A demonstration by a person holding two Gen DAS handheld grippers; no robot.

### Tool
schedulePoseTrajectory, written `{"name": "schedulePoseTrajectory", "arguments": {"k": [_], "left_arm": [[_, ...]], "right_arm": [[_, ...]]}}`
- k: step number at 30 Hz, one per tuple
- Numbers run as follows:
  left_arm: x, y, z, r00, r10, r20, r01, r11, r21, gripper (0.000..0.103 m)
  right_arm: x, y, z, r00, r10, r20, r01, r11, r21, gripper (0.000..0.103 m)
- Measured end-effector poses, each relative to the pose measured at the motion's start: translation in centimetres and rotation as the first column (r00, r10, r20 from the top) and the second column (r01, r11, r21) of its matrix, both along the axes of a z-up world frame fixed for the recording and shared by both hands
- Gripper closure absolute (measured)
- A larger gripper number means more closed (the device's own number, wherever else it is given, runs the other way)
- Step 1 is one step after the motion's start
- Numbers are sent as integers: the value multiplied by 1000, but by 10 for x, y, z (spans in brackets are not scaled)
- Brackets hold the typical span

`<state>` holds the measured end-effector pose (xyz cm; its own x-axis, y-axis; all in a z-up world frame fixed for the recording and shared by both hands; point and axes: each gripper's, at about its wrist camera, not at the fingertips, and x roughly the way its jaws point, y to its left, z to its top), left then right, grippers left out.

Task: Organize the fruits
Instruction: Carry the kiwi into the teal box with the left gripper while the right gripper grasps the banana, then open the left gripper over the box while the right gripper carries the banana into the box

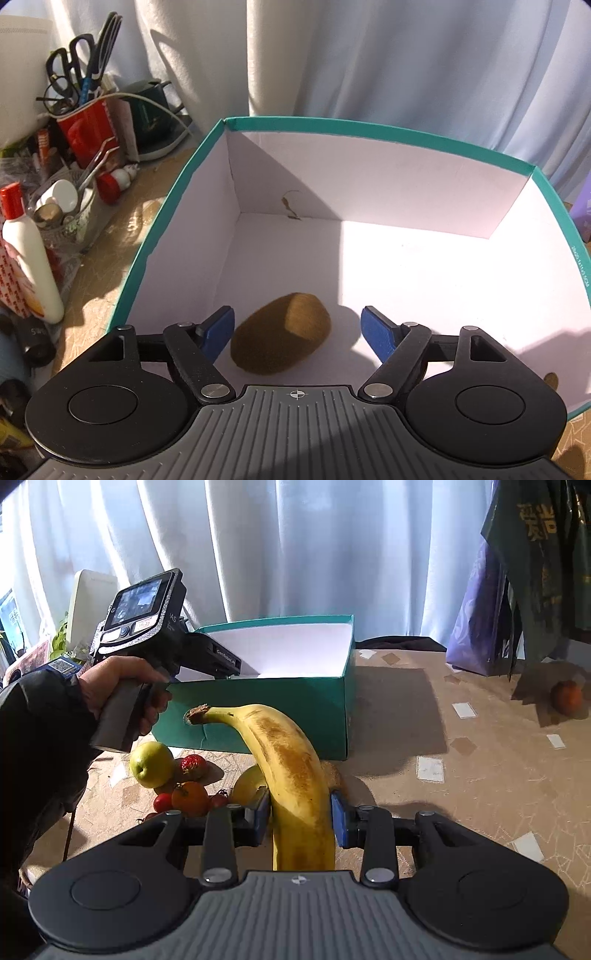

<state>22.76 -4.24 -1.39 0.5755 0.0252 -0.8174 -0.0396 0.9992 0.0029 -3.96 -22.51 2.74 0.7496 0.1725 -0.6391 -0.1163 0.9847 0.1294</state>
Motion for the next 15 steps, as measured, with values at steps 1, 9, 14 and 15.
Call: {"name": "schedulePoseTrajectory", "arguments": {"k": [1,9,14,15], "left_arm": [[-2,-1,2,1000,-1,8,1,1000,2,21],[-50,13,41,987,39,158,-38,999,-7,7],[-85,26,63,975,84,205,-69,994,-82,6],[-90,27,64,974,87,208,-70,994,-86,6]], "right_arm": [[1,-1,0,1000,-6,2,6,1000,1,69],[14,-15,6,996,-80,29,80,997,-5,69],[34,-20,15,991,-112,72,113,994,-2,69],[40,-19,17,990,-111,87,111,994,-3,69]]}}
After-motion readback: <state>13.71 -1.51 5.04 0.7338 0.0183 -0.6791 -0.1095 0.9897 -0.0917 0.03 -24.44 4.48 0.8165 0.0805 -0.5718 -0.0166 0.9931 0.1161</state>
